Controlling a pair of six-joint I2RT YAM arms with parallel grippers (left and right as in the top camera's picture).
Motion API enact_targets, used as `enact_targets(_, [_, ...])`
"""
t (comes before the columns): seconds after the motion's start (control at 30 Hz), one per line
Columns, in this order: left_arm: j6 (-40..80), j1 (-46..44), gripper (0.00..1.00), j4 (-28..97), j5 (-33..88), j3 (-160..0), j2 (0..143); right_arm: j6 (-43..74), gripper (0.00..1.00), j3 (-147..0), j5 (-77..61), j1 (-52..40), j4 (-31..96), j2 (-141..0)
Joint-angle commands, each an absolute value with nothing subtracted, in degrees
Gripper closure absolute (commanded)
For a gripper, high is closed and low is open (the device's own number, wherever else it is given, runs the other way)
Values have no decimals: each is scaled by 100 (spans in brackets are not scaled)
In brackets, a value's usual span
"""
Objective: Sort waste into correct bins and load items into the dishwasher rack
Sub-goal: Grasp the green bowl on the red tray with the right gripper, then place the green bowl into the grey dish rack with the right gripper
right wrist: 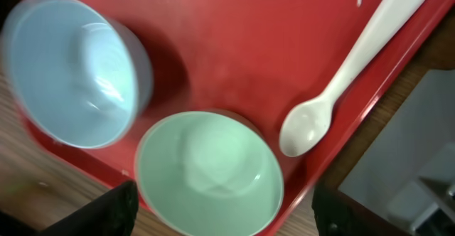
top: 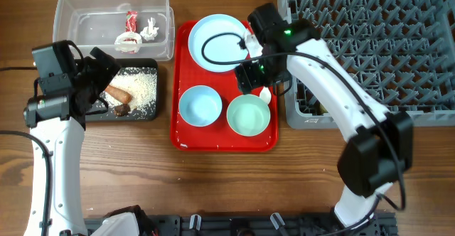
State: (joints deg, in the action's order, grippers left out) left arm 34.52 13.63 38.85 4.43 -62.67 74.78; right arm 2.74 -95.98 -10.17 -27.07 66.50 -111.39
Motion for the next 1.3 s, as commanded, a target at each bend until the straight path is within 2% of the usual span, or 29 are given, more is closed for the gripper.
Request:
enact_targets(0.0, [3321,1363,0,3885,510,-6263,7478,-464,34,-9585,-884,-2705,6757,-11614])
enact_targets(0.17, [3321,1363,0,3885,510,-6263,7478,-777,41,-9045,-875,-2692,6248,-11793])
enact_targets(0.3, [3321,1363,0,3885,510,-6263,7478,-775,43,-8475,-875,-2665,5548,-11793])
enact_targets(0.33, [3321,1363,0,3885,510,-6263,7478,-775,49,-8374,-873,-2665,5448,-11793])
enact_targets(0.4, [3321,1363,0,3885,510,-6263,7478,-755,71,-8344,-849,-2661,5402,-11793])
enact_targets(0.47, [3321,1363,0,3885,510,-6263,7478,-729,78,-8344,-727,-2615,5402,-11791])
enact_targets(0.57, [3321,1363,0,3885,510,-6263,7478,-478,96,-8440,-729,-2458,5465,-11754])
enact_targets(0.77, [3321,1363,0,3885,510,-6263,7478,49,96,-8984,-720,-2174,5719,-10962])
enact_targets(0.9, [3321,1363,0,3885,510,-6263,7478,993,96,-9509,805,-2167,5380,-10217])
enact_targets(1.07, [3321,1363,0,3885,510,-6263,7478,1151,96,-9515,4294,-2167,2460,-10084])
enact_targets(1.1, [3321,1363,0,3885,510,-6263,7478,687,96,-9515,4941,-2150,1702,-10265])
enact_targets(1.13, [3321,1363,0,3885,510,-6263,7478,-283,96,-9515,5301,-2091,633,-10543])
enact_targets(1.27, [3321,1363,0,3885,510,-6263,7478,-3688,96,-9515,5612,-1806,-2663,-11695])
